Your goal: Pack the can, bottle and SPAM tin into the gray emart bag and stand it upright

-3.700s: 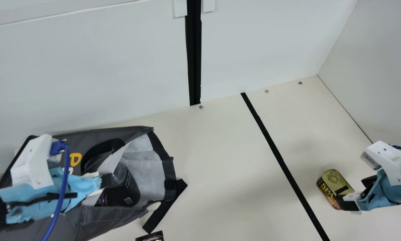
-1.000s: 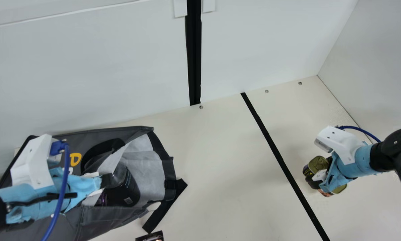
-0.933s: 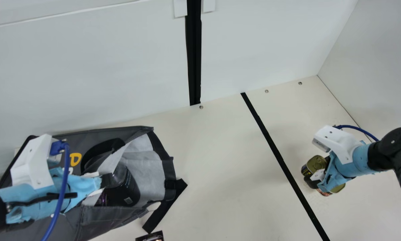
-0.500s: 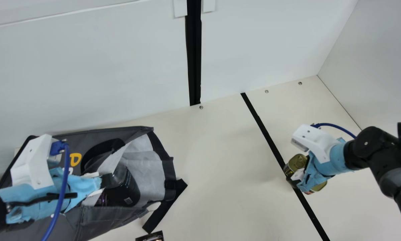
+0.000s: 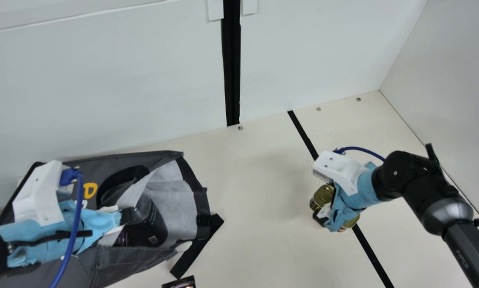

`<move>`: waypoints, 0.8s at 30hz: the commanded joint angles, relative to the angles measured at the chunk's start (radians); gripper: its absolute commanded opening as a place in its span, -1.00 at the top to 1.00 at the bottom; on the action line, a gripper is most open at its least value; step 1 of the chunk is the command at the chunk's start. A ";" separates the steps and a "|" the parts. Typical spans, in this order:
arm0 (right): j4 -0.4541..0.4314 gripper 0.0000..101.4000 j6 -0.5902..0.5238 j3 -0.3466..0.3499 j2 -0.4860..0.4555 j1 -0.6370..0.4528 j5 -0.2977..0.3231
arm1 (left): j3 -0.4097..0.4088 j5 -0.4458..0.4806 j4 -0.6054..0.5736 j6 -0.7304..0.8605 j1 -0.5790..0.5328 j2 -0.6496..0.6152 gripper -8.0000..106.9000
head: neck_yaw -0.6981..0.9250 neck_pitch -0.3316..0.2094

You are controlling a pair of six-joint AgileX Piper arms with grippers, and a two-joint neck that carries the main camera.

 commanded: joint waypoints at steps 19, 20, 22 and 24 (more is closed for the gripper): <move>0.037 1.00 -0.074 -0.114 0.082 0.204 0.069 | 0.000 0.000 0.000 0.000 0.000 0.000 1.00 | -0.001 -0.023; 0.039 1.00 -0.079 -0.118 0.085 0.215 0.071 | 0.000 0.000 0.000 0.000 0.000 0.000 1.00 | -0.001 -0.023; 0.042 1.00 -0.087 -0.125 0.091 0.237 0.075 | 0.000 0.000 0.000 0.000 0.000 0.000 1.00 | -0.001 -0.023; 0.046 1.00 -0.096 -0.131 0.097 0.258 0.080 | 0.000 0.000 0.000 0.000 0.000 0.000 1.00 | -0.001 -0.023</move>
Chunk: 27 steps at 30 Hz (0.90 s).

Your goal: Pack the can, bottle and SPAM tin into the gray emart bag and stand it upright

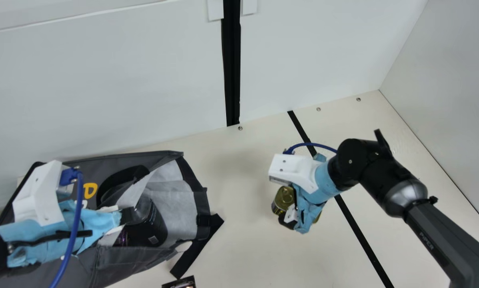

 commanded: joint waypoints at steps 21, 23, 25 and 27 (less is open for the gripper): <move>0.077 1.00 -0.100 -0.063 0.055 0.162 0.028 | 0.000 0.000 0.000 0.000 0.000 0.000 1.00 | -0.002 -0.023; 0.090 1.00 -0.113 -0.069 0.060 0.172 0.030 | 0.000 0.000 0.000 0.000 0.000 0.000 1.00 | -0.002 -0.023; 0.107 1.00 -0.128 -0.074 0.065 0.181 0.031 | 0.000 0.000 0.000 0.000 0.000 0.000 1.00 | -0.002 -0.023; 0.126 1.00 -0.144 -0.079 0.070 0.191 0.030 | 0.000 0.000 0.000 0.000 0.000 0.000 1.00 | -0.002 -0.023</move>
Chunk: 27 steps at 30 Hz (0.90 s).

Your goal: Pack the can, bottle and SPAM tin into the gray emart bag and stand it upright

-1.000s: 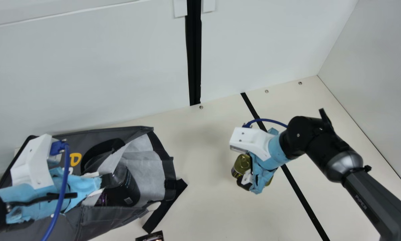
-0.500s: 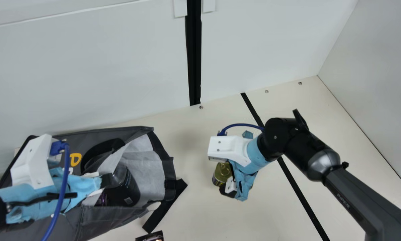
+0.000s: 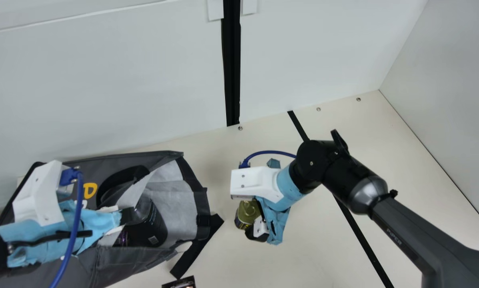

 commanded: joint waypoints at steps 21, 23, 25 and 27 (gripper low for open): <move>0.222 1.00 -0.163 -0.036 0.076 0.068 -0.083 | 0.000 0.000 0.000 0.000 0.000 0.000 1.00 | -0.001 -0.023; 0.239 1.00 -0.168 -0.047 0.086 0.075 -0.090 | 0.000 0.000 0.000 0.000 0.000 0.000 1.00 | -0.001 -0.023; 0.258 1.00 -0.174 -0.056 0.095 0.082 -0.098 | 0.000 0.000 0.000 0.000 0.000 0.000 1.00 | -0.001 -0.023; 0.279 1.00 -0.180 -0.066 0.104 0.090 -0.107 | 0.000 0.000 0.000 0.000 0.000 0.000 1.00 | -0.001 -0.023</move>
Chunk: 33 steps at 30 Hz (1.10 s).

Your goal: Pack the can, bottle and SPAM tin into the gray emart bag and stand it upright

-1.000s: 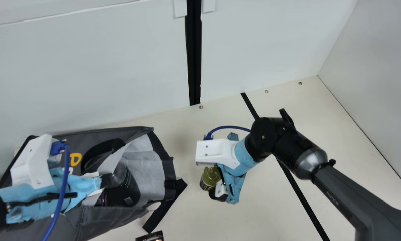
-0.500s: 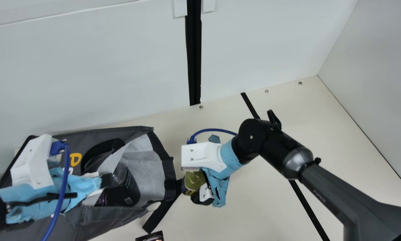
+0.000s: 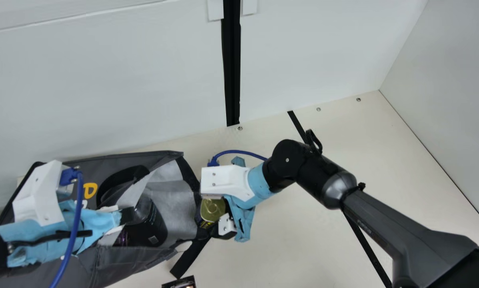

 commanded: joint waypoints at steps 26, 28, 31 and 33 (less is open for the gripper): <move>0.177 1.00 -0.021 -0.126 0.109 0.134 -0.070 | 0.000 0.000 0.000 0.000 0.000 0.000 1.00 | -0.001 -0.023; 0.182 1.00 -0.017 -0.136 0.117 0.145 -0.074 | 0.000 0.000 0.000 0.000 0.000 0.000 1.00 | -0.001 -0.023; 0.189 1.00 -0.011 -0.151 0.130 0.162 -0.080 | 0.000 0.000 0.000 0.000 0.000 0.000 1.00 | -0.001 -0.023; 0.195 1.00 -0.007 -0.161 0.139 0.173 -0.085 | 0.000 0.000 0.000 0.000 0.000 0.000 1.00 | -0.001 -0.023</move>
